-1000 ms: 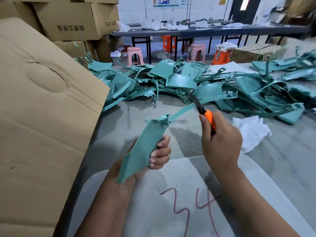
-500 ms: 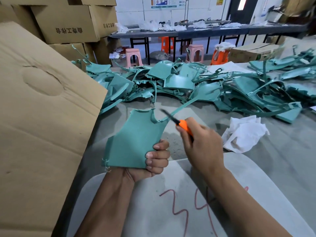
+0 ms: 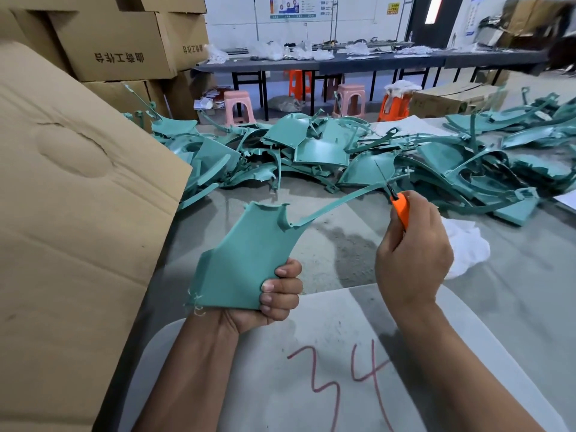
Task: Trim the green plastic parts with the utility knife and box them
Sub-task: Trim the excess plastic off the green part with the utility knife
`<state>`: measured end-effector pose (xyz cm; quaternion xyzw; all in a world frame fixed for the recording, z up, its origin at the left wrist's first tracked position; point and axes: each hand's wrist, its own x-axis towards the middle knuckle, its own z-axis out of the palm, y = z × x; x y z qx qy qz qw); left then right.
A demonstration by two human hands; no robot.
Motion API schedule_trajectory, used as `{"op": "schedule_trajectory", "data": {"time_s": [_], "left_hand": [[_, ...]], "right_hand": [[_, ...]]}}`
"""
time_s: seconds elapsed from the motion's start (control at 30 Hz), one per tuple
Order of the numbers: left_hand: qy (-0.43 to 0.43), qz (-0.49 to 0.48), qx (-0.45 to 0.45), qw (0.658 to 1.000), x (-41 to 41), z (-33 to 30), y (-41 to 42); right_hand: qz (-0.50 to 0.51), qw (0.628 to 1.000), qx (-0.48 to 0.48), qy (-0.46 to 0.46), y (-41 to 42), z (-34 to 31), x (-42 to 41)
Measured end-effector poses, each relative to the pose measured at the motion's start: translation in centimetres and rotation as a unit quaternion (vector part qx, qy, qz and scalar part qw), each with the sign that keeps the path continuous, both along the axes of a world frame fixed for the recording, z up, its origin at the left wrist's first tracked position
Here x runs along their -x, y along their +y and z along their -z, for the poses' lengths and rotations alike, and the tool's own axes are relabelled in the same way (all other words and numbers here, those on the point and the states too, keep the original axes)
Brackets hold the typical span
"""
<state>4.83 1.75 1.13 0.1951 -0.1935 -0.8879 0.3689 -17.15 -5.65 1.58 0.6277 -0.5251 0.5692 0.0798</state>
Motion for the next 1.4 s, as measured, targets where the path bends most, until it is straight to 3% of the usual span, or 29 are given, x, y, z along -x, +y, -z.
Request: {"op": "schedule_trajectory", "data": {"time_s": [0.17, 0.4, 0.47, 0.53, 0.6, 0.7, 0.93, 1.03, 1.1, 1.13, 1.2, 1.23, 1.27, 1.4], "left_hand": [[-0.004, -0.023, -0.012, 1.000, -0.3, 0.2, -0.1], [0.034, -0.047, -0.045, 0.997, -0.3, 0.3, -0.4], [0.029, -0.082, -0.056, 0.995, -1.0, 0.6, -0.4], [0.006, -0.112, -0.053, 0.992, -1.6, 0.9, -0.3], [-0.020, -0.124, -0.040, 0.991, -1.7, 0.9, -0.2], [-0.043, -0.113, -0.031, 0.992, -1.5, 0.5, 0.0], [-0.034, -0.138, -0.024, 0.990, -2.0, 0.3, 0.4], [-0.082, -0.176, -0.001, 0.981, -2.6, 0.2, 0.5], [-0.192, -0.231, 0.022, 0.954, -2.6, -0.2, 0.3], [-0.286, -0.283, 0.049, 0.914, -2.4, -0.2, 0.1], [-0.482, -0.393, 0.103, 0.776, -1.8, -0.4, -0.2], [-0.522, -0.435, 0.115, 0.725, -1.6, -0.4, -0.2], [-0.508, -0.466, 0.113, 0.716, -1.5, -0.3, -0.2], [-0.358, -0.485, 0.093, 0.792, -3.1, -1.0, 0.5]], "right_hand": [[-0.029, 0.994, -0.104, 0.035, 0.0, 0.6, -0.4], [-0.287, 0.945, -0.093, 0.124, 2.4, 0.4, -2.9], [-0.259, 0.960, -0.060, 0.085, 2.3, 0.2, -2.8], [-0.156, 0.987, -0.035, 0.015, 1.7, -0.1, -2.0], [-0.060, 0.996, -0.053, -0.031, 1.1, -0.2, -1.1], [0.001, 0.994, -0.101, -0.034, 0.5, 0.1, -0.2], [-0.007, 0.989, -0.143, 0.028, 0.5, 0.3, -0.7], [-0.027, 0.989, -0.142, 0.032, 0.5, 0.3, -0.6], [-0.061, 0.987, -0.137, 0.054, 0.5, 0.2, -0.4], [-0.095, 0.984, -0.132, 0.077, 0.7, 0.2, -0.5], [-0.169, 0.972, -0.124, 0.111, 1.2, 0.2, -1.0], [-0.196, 0.967, -0.122, 0.109, 1.5, 0.3, -1.2], [-0.215, 0.964, -0.123, 0.097, 1.6, 0.3, -1.4], [-0.232, 0.962, -0.129, 0.059, 1.5, 0.5, -1.5]]}}
